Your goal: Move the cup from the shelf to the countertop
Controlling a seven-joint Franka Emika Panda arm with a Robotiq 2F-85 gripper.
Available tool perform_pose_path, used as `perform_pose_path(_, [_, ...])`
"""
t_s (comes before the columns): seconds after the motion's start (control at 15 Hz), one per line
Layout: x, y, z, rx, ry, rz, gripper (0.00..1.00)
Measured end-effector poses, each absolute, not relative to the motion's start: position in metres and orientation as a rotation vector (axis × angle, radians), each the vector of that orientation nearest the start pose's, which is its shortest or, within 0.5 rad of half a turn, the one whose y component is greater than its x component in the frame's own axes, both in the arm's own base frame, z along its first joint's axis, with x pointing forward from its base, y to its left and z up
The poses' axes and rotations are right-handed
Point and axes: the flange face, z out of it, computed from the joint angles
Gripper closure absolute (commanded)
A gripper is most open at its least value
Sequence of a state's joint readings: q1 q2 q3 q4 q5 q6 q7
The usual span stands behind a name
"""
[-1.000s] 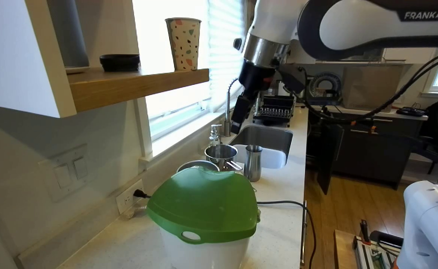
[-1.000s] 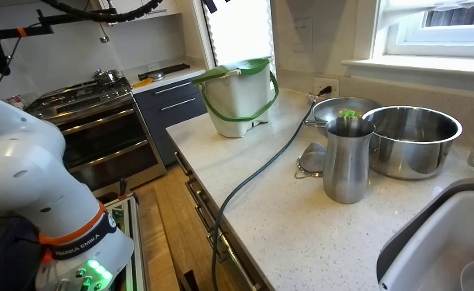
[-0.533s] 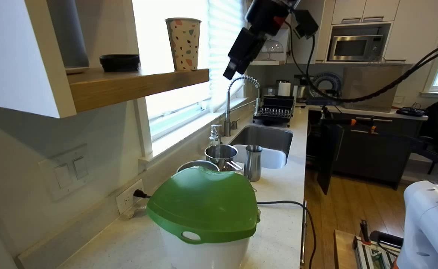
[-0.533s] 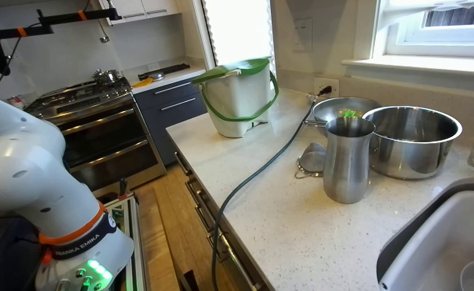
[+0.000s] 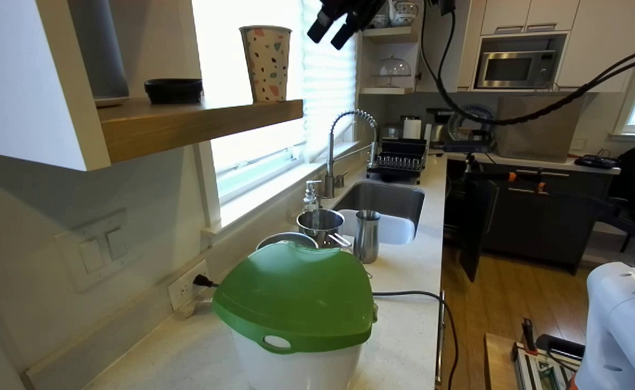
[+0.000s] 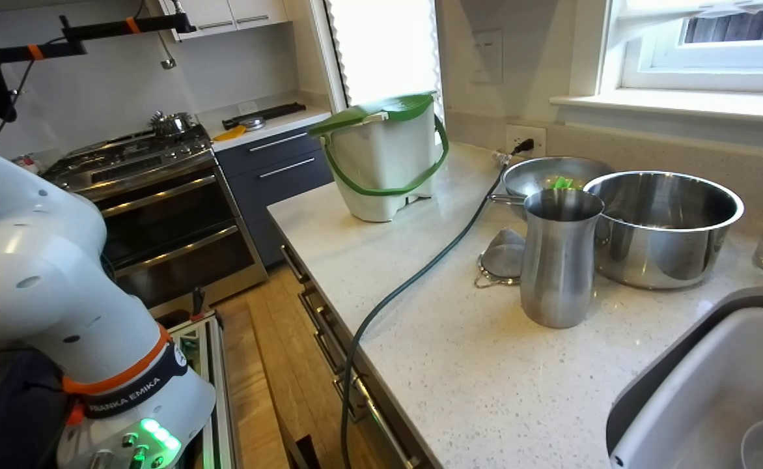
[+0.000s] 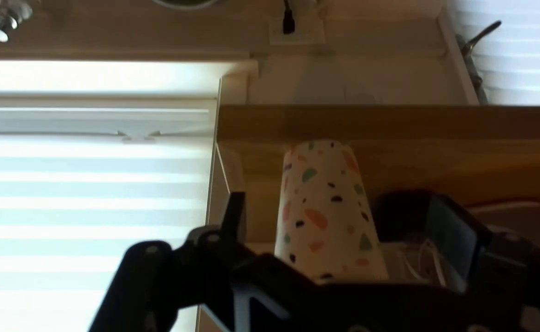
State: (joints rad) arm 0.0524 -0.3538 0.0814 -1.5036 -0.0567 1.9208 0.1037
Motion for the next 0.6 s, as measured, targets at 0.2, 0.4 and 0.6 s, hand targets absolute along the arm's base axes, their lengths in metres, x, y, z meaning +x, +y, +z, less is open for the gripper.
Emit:
perform_pose_path(0.2, [0.423, 0.068, 0.898, -2.774, -0.046, -1.409, 0.00])
perform_pose_path(0.4, [0.433, 0.063, 0.906, -2.683, 0.030, -1.535, 0.00])
perform_pose_path(0.6, [0.451, 0.053, 0.896, -2.685, 0.142, -1.526, 0.00])
